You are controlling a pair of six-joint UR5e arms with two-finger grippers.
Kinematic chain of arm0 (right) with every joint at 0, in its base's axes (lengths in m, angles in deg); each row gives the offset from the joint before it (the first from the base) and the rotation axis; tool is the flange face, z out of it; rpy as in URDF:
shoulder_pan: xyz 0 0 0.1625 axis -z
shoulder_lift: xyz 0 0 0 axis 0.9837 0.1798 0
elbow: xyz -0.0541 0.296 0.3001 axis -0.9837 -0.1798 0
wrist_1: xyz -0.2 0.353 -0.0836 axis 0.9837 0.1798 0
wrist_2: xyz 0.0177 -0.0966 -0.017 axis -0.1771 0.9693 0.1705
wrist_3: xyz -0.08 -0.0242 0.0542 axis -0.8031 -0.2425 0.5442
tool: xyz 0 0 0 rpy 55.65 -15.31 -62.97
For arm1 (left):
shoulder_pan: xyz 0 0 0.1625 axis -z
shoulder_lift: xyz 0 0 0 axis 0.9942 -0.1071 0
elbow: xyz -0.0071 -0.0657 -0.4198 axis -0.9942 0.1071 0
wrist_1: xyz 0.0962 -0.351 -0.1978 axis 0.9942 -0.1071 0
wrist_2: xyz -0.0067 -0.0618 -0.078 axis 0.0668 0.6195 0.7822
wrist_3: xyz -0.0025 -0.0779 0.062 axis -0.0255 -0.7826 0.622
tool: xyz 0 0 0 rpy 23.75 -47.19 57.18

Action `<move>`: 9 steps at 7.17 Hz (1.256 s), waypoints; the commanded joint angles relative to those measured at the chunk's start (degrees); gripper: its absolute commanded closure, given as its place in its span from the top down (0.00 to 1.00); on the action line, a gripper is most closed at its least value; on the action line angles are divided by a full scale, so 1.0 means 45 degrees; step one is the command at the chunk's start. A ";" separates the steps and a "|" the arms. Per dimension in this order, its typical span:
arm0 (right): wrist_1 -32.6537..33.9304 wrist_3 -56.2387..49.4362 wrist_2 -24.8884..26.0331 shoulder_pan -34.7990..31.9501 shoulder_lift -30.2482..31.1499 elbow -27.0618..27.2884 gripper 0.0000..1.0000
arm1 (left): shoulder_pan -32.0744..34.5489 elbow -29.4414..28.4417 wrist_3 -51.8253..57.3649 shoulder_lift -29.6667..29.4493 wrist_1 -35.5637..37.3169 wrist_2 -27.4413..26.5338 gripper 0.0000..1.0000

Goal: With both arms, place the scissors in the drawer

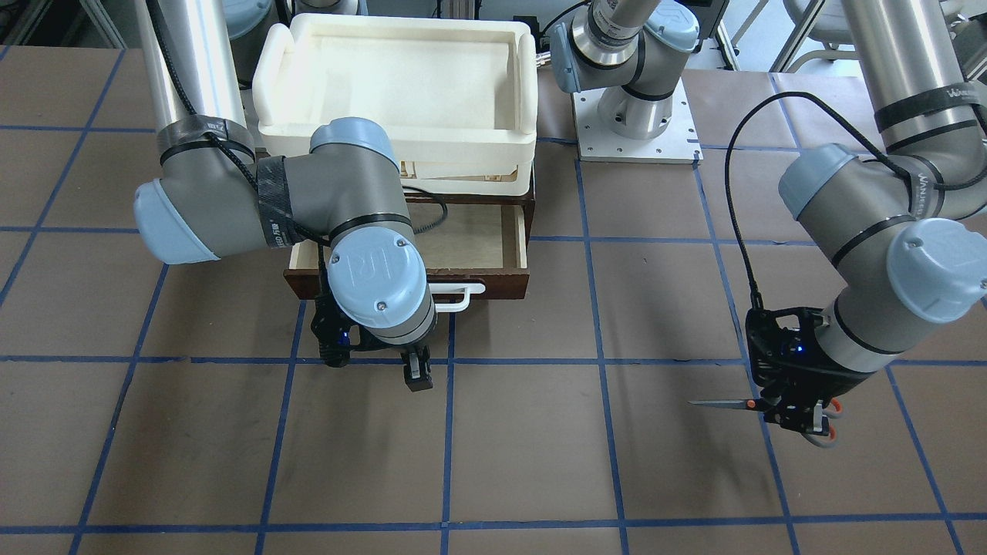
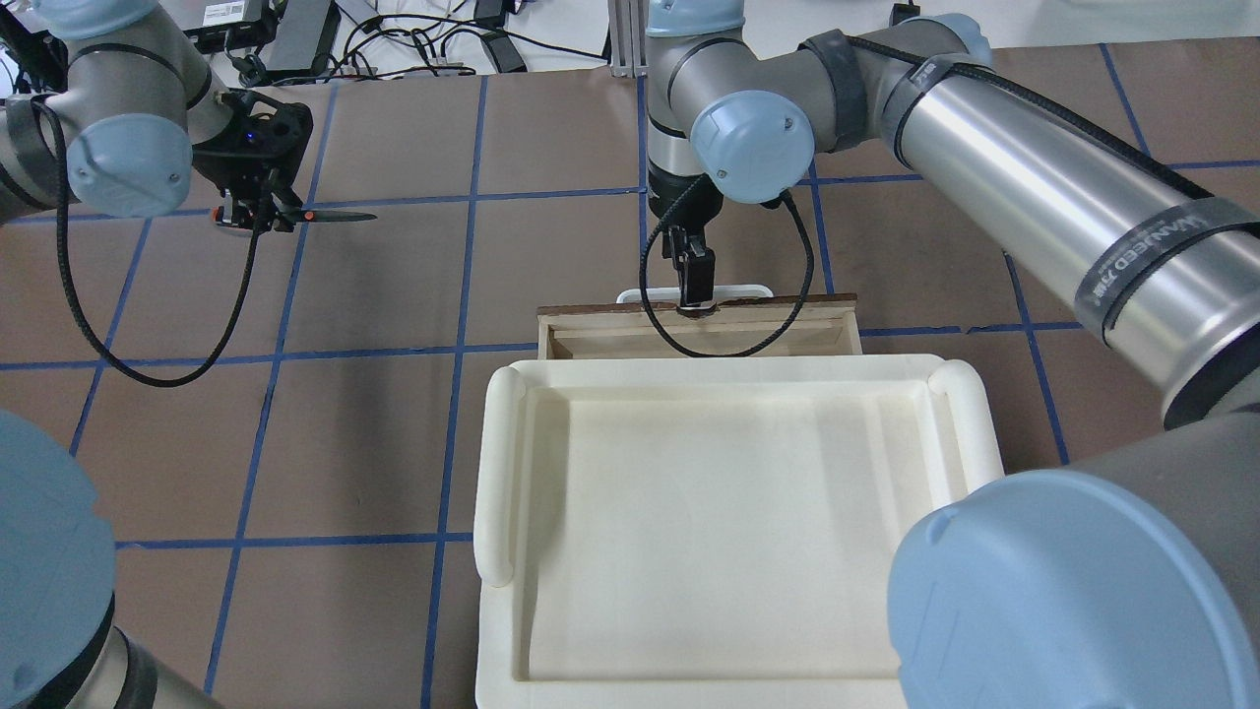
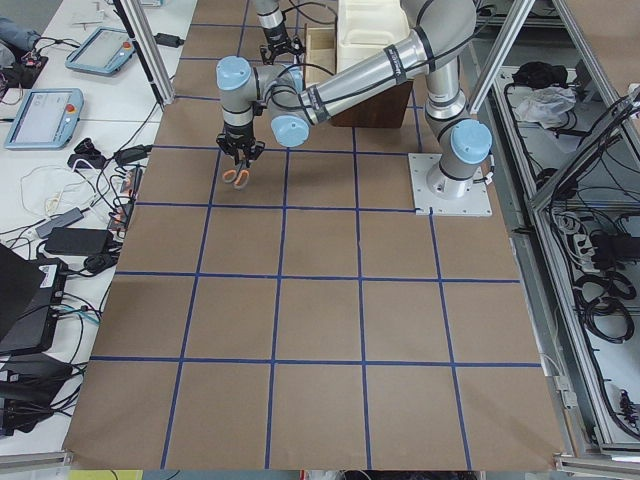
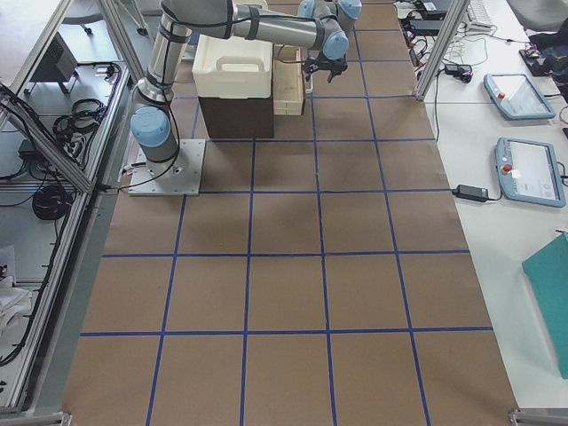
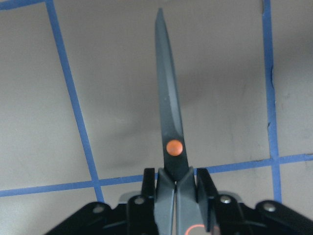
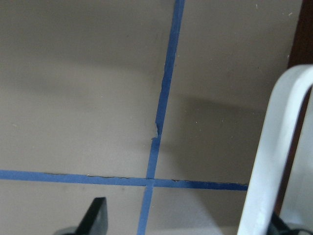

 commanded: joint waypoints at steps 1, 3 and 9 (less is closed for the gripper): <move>0.0057 -0.0268 -0.0024 0.0052 -0.0122 -0.0197 1.00 | 0.0098 0.0205 -0.0458 0.0091 -0.0084 0.0050 0.00; 0.0058 -0.0348 -0.0024 0.0130 -0.0530 -0.0779 1.00 | 0.0098 0.0362 -0.0558 0.0111 -0.0025 0.0070 0.00; 0.0077 -0.0836 -0.0024 0.0345 -0.0922 -0.1367 1.00 | 0.0098 0.0382 -0.0558 0.0111 -0.0045 0.0090 0.00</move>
